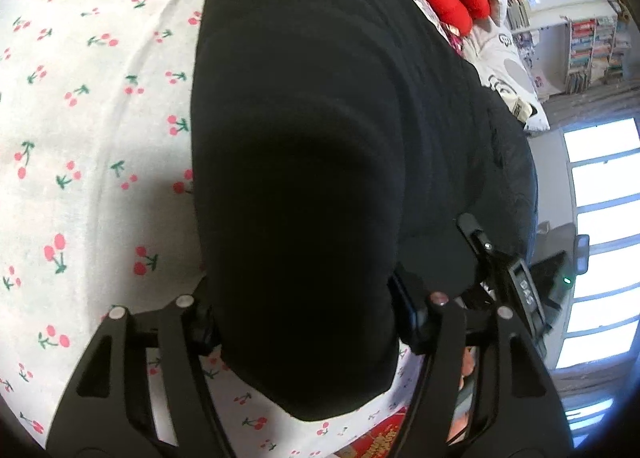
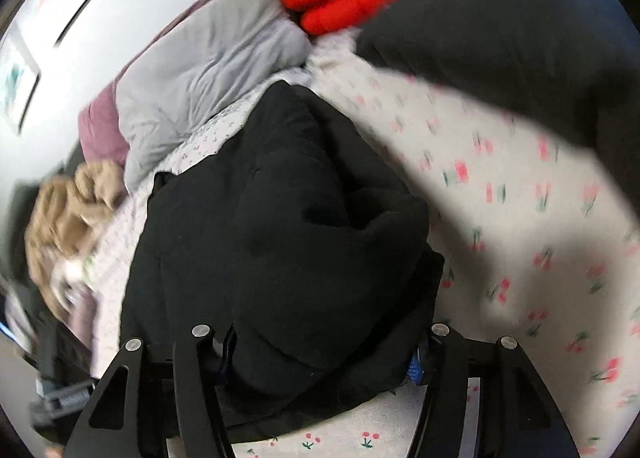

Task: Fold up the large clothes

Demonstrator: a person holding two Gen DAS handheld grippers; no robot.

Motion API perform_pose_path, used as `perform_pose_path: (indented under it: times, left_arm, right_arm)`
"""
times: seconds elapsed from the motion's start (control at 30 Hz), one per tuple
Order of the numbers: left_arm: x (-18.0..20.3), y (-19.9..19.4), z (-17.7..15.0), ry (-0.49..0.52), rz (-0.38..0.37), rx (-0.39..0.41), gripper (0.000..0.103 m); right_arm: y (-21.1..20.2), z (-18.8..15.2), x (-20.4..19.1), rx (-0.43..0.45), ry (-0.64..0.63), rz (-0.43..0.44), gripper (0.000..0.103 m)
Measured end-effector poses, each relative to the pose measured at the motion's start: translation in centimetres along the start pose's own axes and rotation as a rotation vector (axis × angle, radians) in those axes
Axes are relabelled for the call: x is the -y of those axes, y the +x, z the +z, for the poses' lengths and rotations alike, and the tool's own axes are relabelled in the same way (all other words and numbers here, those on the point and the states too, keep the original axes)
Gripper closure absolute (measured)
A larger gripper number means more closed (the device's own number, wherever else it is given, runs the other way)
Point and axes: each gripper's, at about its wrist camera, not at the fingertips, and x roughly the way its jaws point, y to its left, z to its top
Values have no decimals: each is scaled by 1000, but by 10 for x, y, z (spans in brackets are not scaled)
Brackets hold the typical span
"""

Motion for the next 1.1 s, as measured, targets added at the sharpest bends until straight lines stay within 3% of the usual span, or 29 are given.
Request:
perform_pose_path:
  times: [0.07,0.13,0.23,0.37,0.53,0.67,0.77,0.9,1.1]
  left_arm:
    - [3,-2,0,-6,2,19,40]
    - [9,-9,0,-12,0,48,46]
    - [22,-27,4,-16,8,111,53]
    - [38,-62,9,26,22,205,56]
    - [58,-88,7,126,49,287,56]
    - [43,-83,10,22,-9,219,56]
    - [46,-87,9,36,4,204,58]
    - [64,-109,6,66,-11,226,60]
    - [73,-145,12,62,-91,293,61]
  right_arm:
    - [3,-3,8,-1,32,29,42]
    - [-1,-2,-3,4,-6,-7,49]
    - [-22,-2,-55,75,-195,-122,58]
    - [-40,-8,-115,150,-397,-227,63]
    - [-52,-21,-166,195,-592,-285,66]
    - [-59,-27,-165,195,-584,-279,66]
    - [-64,-30,-149,175,-514,-247,67]
    - [-77,-27,-163,187,-535,-250,68]
    - [-106,11,-179,204,-516,-152,71]
